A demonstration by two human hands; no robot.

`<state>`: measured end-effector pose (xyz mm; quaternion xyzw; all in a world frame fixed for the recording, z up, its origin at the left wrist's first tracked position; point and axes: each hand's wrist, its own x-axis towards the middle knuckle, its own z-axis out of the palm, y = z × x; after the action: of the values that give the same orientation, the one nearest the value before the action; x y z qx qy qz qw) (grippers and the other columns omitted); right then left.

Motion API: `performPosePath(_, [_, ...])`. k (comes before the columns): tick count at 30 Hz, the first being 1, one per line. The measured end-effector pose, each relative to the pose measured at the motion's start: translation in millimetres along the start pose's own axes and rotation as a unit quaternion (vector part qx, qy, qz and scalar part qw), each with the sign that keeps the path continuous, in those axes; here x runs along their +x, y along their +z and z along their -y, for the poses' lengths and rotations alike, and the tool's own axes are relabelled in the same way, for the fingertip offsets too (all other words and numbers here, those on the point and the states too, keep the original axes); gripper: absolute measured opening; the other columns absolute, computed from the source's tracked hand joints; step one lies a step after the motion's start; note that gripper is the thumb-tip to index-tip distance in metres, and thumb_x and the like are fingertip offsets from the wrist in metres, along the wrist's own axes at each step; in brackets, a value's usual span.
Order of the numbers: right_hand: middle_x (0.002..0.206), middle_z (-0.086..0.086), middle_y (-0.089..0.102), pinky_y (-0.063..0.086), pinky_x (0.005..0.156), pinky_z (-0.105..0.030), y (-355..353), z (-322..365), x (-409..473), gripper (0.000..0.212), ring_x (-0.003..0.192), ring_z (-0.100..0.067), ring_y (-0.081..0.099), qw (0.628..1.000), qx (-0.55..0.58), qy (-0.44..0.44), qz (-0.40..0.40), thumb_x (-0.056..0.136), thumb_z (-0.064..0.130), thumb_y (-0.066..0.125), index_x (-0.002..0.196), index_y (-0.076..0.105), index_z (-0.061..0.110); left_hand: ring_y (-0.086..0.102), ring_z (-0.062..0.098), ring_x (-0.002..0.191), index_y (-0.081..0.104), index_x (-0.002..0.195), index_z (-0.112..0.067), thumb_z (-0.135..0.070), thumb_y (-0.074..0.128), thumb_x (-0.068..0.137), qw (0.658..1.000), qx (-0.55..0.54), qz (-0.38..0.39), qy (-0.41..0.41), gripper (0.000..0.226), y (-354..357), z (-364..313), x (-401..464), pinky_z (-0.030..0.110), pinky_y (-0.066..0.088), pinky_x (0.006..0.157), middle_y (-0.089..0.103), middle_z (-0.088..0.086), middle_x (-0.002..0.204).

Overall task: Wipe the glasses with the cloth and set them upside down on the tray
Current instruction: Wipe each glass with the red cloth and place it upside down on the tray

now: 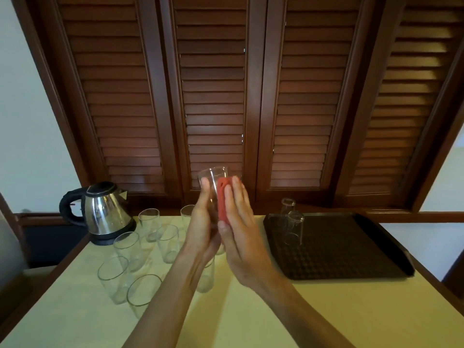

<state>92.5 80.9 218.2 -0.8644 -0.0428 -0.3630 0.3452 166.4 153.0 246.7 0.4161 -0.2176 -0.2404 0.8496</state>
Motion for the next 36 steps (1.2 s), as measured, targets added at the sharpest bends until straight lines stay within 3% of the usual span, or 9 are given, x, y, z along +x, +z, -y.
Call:
performPosePath(3, [0.168, 0.016, -0.010, 0.003, 0.127, -0.037, -15.0, 5.4, 32.3, 0.057, 0.154, -0.002, -0.013, 0.999, 0.018, 0.029, -0.027, 0.110, 0.033, 0.028, 0.161, 0.002, 0.028, 0.067, 0.023, 0.128, 0.063, 0.140, -0.021, -0.051, 0.031, 0.109, 1.000, 0.013, 0.005, -0.008, 0.053, 4.9, 11.5, -1.0, 0.040, 0.054, 0.102, 0.070, 0.007, 0.137])
performPosePath(7, [0.169, 0.014, -0.011, 0.002, 0.127, -0.034, 4.5, 7.3, 4.8, 0.060, 0.155, -0.006, -0.012, 1.000, -0.004, -0.020, 0.012, 0.110, 0.027, 0.032, 0.161, 0.001, 0.025, 0.074, 0.026, 0.107, 0.071, 0.121, -0.009, -0.061, 0.045, 0.102, 0.998, 0.023, -0.041, 0.034, 0.061, 4.9, -9.9, 8.6, 0.042, 0.057, 0.094, 0.078, 0.011, 0.111])
performPosePath(11, [0.165, 0.024, -0.014, 0.011, 0.122, -0.023, -16.6, -6.7, 33.7, 0.060, 0.153, 0.004, -0.005, 0.996, 0.076, 0.036, -0.032, 0.109, 0.035, 0.031, 0.155, -0.007, 0.038, 0.068, 0.028, 0.124, 0.069, 0.133, -0.013, -0.051, 0.046, 0.104, 0.992, 0.106, -0.045, 0.054, 0.054, 12.5, 7.5, 0.0, 0.046, 0.054, 0.104, 0.073, 0.014, 0.127])
performPosePath(16, [0.169, 0.014, -0.011, 0.005, 0.126, -0.035, 1.3, -3.3, 7.9, 0.060, 0.155, -0.004, -0.010, 1.000, 0.005, 0.001, -0.017, 0.108, 0.039, 0.028, 0.160, 0.001, 0.026, 0.074, 0.025, 0.115, 0.073, 0.123, -0.014, -0.059, 0.034, 0.107, 0.996, 0.067, -0.057, 0.004, 0.062, 13.1, -6.5, 11.0, 0.039, 0.056, 0.095, 0.076, 0.014, 0.122])
performPosePath(21, [0.164, 0.030, -0.008, 0.014, 0.126, -0.034, -17.6, -9.8, 26.2, 0.057, 0.152, 0.006, -0.001, 0.990, 0.110, 0.072, -0.053, 0.105, 0.045, 0.027, 0.151, -0.007, 0.050, 0.073, 0.017, 0.112, 0.075, 0.124, -0.019, -0.057, 0.035, 0.105, 0.990, 0.134, -0.049, 0.010, 0.058, 16.3, 11.8, -1.6, 0.032, 0.057, 0.091, 0.078, 0.007, 0.116])
performPosePath(25, [0.169, 0.016, -0.008, 0.004, 0.127, -0.039, 2.4, -0.6, -4.1, 0.058, 0.155, -0.004, -0.009, 0.999, 0.040, 0.009, -0.005, 0.108, 0.032, 0.029, 0.159, 0.003, 0.030, 0.077, 0.024, 0.102, 0.078, 0.110, -0.011, -0.053, 0.043, 0.106, 0.988, 0.111, -0.104, 0.033, 0.054, 11.7, -4.2, 11.2, 0.035, 0.062, 0.086, 0.080, 0.014, 0.106])
performPosePath(29, [0.167, 0.022, -0.008, 0.007, 0.128, -0.042, -12.1, -10.1, 29.4, 0.057, 0.154, 0.000, -0.009, 0.994, 0.061, 0.060, -0.065, 0.108, 0.038, 0.029, 0.158, 0.002, 0.034, 0.070, 0.029, 0.120, 0.069, 0.131, -0.018, -0.046, 0.039, 0.110, 0.983, 0.171, -0.063, 0.036, 0.046, 12.5, 13.8, -1.4, 0.051, 0.057, 0.103, 0.075, 0.012, 0.124])
performPosePath(34, [0.169, 0.006, 0.004, 0.005, 0.128, -0.040, 6.3, 2.8, 9.6, 0.054, 0.156, -0.007, -0.002, 0.999, 0.018, -0.004, -0.034, 0.108, 0.028, 0.029, 0.159, 0.015, 0.017, 0.073, 0.026, 0.117, 0.070, 0.130, -0.021, -0.058, 0.035, 0.106, 0.990, 0.124, -0.060, 0.009, 0.056, 8.0, 2.6, 5.4, 0.045, 0.056, 0.101, 0.078, 0.010, 0.120])
performPosePath(36, [0.170, 0.009, 0.000, 0.006, 0.128, -0.039, -2.4, -5.5, 15.1, 0.054, 0.156, -0.006, -0.003, 0.998, 0.041, -0.005, -0.044, 0.109, 0.030, 0.028, 0.159, 0.011, 0.021, 0.069, 0.024, 0.124, 0.068, 0.135, -0.021, -0.056, 0.037, 0.106, 0.989, 0.140, -0.036, 0.011, 0.055, 9.4, 4.7, 2.2, 0.045, 0.054, 0.105, 0.075, 0.008, 0.126])
